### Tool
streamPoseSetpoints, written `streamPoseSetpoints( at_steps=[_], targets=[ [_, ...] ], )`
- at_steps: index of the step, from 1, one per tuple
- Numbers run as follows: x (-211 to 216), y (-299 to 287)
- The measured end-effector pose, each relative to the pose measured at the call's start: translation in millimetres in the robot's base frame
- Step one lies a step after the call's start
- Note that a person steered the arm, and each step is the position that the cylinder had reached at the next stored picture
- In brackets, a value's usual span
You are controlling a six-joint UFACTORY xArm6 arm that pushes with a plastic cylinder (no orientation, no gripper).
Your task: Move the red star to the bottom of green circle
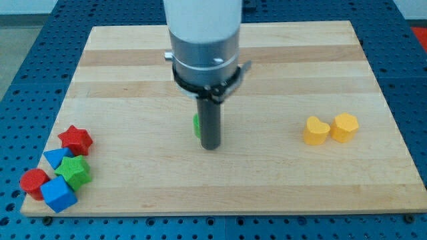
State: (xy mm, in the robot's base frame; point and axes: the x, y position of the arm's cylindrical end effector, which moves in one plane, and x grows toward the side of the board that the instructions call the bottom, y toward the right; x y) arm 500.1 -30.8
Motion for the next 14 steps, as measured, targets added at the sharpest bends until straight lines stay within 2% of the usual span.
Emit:
streamPoseSetpoints(
  at_steps=[2,3,4,5,6,7,8,10,11,14],
  targets=[
    [-84,-47],
    [-99,-65],
    [-96,-136],
    [-66,-208],
    [-14,-257],
    [23,-264],
    [28,-243],
    [18,-149],
    [5,-154],
    [-3,-266]
  ],
)
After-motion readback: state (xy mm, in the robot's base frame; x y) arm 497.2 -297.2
